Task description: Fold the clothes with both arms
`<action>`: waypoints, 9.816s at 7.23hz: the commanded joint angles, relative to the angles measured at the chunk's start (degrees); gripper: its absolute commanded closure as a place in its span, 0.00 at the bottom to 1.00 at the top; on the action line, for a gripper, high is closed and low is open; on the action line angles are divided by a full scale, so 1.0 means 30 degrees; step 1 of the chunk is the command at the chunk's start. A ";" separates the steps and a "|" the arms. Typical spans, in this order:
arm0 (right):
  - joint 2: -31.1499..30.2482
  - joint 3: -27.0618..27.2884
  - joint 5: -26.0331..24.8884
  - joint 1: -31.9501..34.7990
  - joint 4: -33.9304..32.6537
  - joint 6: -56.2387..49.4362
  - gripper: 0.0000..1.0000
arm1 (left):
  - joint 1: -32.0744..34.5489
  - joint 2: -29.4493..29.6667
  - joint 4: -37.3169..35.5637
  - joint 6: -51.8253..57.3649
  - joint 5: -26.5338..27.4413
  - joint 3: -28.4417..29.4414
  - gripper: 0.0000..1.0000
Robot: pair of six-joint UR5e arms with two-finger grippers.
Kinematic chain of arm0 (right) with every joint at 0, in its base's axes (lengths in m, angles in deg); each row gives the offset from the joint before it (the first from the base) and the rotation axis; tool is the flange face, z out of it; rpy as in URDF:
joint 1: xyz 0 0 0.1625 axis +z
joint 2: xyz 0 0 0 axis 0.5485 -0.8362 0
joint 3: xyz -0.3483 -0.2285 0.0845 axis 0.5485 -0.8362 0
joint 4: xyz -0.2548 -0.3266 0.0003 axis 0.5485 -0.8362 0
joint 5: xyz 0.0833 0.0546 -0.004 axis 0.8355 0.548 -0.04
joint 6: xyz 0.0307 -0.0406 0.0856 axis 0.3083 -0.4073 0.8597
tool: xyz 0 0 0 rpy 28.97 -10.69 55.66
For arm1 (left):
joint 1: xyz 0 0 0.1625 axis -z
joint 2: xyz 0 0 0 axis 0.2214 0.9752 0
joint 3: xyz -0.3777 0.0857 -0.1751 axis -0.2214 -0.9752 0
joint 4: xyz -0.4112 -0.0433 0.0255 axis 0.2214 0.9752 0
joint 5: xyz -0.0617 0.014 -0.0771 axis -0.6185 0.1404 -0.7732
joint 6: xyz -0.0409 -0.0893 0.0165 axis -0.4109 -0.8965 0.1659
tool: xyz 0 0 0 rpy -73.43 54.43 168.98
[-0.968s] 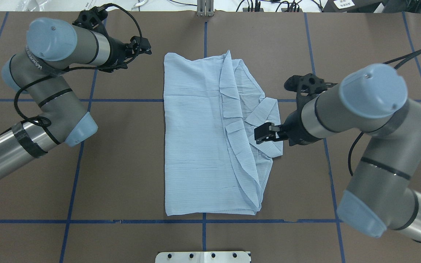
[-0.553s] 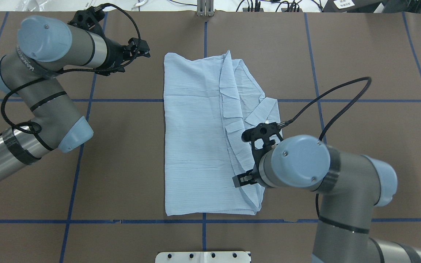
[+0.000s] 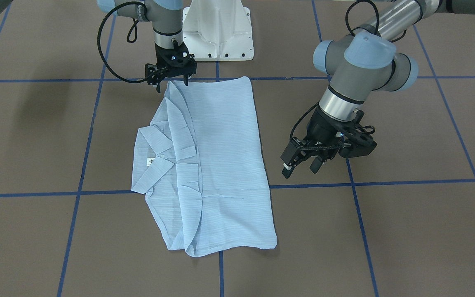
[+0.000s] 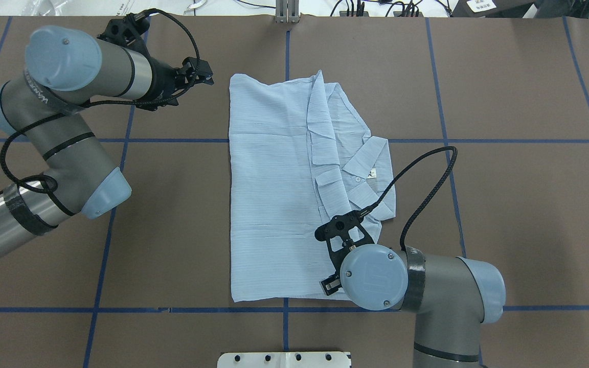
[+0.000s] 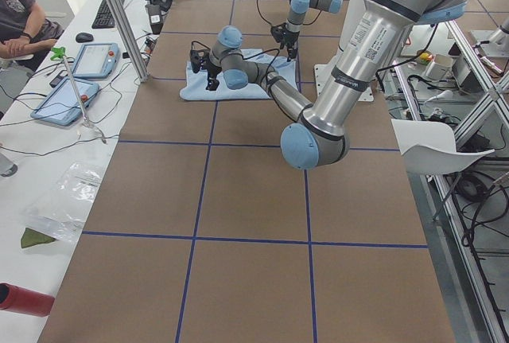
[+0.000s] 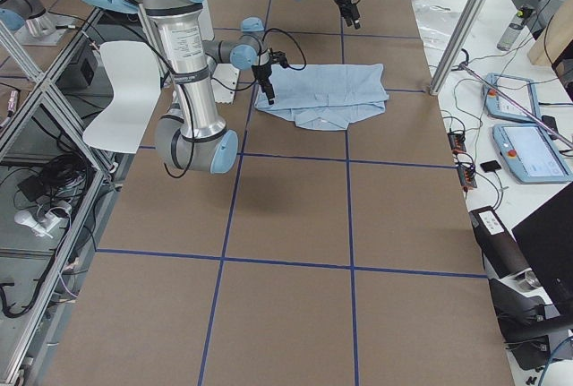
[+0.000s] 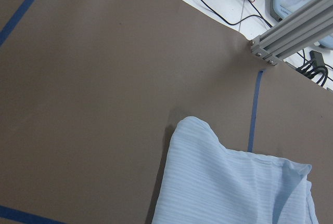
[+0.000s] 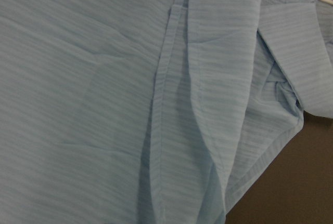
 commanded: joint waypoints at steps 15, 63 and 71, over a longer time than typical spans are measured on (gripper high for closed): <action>-0.0141 -0.1329 0.0067 0.1142 0.0095 -0.1333 0.00 | -0.0689 0.0200 0.0263 -0.0034 0.0105 0.0535 0.00; -0.2368 0.1454 0.7949 0.7883 0.2966 -0.0630 0.00 | -1.1265 -0.1761 -0.7236 -0.8238 0.2068 -0.4709 0.32; -0.2456 0.1454 0.7978 0.7883 0.2937 -0.0601 0.00 | -1.1148 -0.1820 -0.7237 -0.8237 0.2097 -0.4885 0.70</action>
